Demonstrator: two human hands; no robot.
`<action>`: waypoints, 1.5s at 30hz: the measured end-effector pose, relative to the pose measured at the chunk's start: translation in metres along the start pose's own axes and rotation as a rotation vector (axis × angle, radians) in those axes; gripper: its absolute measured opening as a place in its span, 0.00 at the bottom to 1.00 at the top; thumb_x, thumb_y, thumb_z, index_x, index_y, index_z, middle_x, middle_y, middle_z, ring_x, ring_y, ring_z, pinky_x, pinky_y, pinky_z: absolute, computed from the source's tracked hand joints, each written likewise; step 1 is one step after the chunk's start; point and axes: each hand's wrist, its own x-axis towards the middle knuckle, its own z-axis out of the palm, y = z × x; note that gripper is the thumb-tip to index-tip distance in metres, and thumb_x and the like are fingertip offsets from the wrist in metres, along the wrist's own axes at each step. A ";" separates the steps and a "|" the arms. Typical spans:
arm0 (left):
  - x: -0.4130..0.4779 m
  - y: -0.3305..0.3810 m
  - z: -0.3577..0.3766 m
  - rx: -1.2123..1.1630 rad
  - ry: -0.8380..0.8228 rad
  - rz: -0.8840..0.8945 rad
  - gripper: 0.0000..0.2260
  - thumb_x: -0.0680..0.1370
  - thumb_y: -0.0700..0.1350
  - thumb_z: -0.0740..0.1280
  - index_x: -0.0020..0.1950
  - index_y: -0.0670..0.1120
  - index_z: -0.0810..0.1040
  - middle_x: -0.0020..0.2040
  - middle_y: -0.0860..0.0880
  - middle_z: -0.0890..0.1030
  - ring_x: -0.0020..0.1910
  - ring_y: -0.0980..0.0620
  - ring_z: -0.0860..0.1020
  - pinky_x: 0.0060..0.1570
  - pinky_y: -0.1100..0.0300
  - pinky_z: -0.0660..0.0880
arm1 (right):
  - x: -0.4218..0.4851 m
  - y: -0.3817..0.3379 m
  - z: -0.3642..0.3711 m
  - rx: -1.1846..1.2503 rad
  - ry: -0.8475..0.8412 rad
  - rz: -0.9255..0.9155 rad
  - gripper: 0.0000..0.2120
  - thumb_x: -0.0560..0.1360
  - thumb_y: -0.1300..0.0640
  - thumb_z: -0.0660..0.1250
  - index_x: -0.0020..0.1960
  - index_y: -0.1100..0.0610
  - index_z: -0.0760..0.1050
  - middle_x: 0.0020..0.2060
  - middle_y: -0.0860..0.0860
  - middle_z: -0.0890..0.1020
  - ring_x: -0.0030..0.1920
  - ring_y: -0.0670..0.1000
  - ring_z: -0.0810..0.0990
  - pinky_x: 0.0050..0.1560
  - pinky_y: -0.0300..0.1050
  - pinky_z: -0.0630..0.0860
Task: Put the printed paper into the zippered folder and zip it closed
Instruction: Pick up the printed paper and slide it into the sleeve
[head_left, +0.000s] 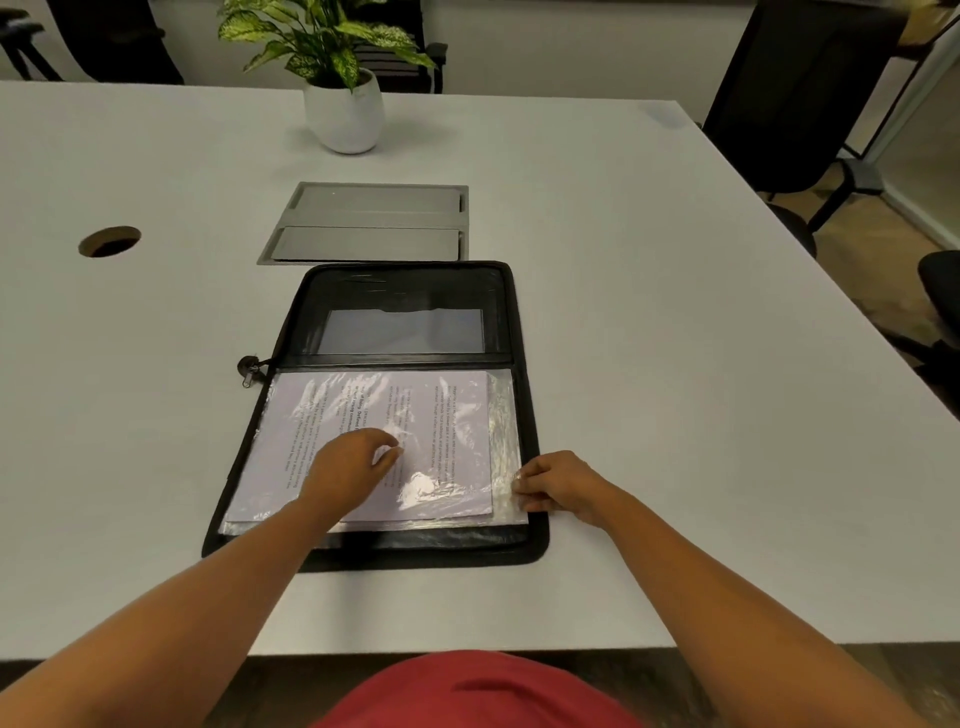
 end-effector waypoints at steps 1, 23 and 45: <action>0.000 -0.006 -0.001 0.005 -0.011 -0.006 0.14 0.79 0.49 0.61 0.61 0.45 0.77 0.62 0.46 0.78 0.60 0.47 0.76 0.59 0.57 0.71 | -0.002 0.000 0.001 0.029 -0.007 -0.002 0.04 0.74 0.66 0.66 0.41 0.61 0.75 0.37 0.55 0.80 0.36 0.49 0.80 0.35 0.34 0.80; -0.009 -0.073 0.005 0.072 -0.034 0.084 0.14 0.76 0.46 0.66 0.60 0.42 0.77 0.64 0.44 0.76 0.63 0.44 0.73 0.61 0.49 0.71 | -0.023 0.023 0.010 0.056 0.251 -0.094 0.06 0.70 0.67 0.70 0.42 0.59 0.75 0.36 0.54 0.80 0.36 0.48 0.79 0.39 0.37 0.78; 0.012 -0.103 -0.034 0.275 -0.418 0.067 0.30 0.78 0.56 0.59 0.76 0.47 0.52 0.78 0.49 0.48 0.76 0.50 0.50 0.72 0.49 0.57 | -0.018 0.010 0.123 -0.993 -0.079 -0.463 0.11 0.71 0.56 0.70 0.52 0.58 0.78 0.49 0.55 0.80 0.44 0.49 0.73 0.49 0.43 0.71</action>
